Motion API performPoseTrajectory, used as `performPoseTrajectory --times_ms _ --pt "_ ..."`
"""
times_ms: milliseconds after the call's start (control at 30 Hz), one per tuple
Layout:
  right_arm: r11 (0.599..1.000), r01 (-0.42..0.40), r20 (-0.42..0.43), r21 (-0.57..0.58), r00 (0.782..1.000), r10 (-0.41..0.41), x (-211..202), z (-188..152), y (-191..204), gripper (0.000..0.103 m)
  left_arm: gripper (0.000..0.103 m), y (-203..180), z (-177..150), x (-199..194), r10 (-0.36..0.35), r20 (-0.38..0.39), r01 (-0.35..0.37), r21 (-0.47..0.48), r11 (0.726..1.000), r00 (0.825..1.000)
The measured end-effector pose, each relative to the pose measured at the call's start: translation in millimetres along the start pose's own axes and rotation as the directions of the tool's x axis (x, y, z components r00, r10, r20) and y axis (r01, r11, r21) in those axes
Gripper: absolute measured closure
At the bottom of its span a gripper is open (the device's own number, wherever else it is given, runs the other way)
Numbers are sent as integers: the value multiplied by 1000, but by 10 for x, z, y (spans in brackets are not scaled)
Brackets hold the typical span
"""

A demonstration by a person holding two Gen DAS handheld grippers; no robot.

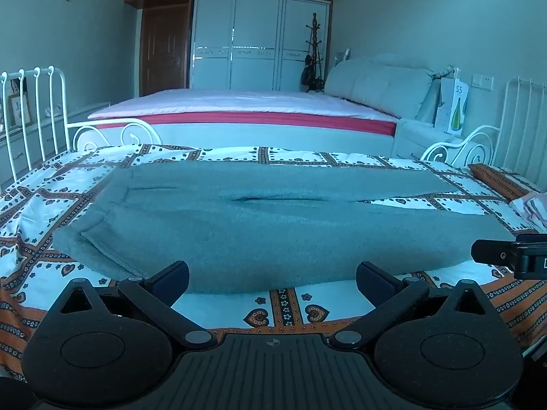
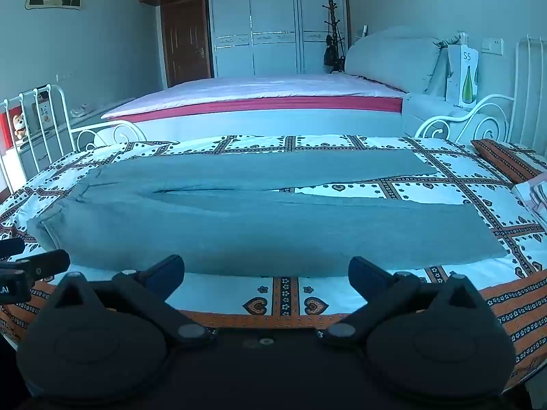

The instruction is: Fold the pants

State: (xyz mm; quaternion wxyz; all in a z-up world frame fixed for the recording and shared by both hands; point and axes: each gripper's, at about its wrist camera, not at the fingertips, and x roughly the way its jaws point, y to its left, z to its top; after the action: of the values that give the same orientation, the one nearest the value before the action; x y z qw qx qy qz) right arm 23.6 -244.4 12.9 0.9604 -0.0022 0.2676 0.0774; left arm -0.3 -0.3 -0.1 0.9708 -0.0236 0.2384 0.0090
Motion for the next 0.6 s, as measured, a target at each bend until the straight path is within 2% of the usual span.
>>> performPoseTrajectory --times_ms 600 --pt "1000 2 3 -3 1000 -2 -8 9 0 6 0 -52 37 -8 2 -3 -2 -5 1000 1000"
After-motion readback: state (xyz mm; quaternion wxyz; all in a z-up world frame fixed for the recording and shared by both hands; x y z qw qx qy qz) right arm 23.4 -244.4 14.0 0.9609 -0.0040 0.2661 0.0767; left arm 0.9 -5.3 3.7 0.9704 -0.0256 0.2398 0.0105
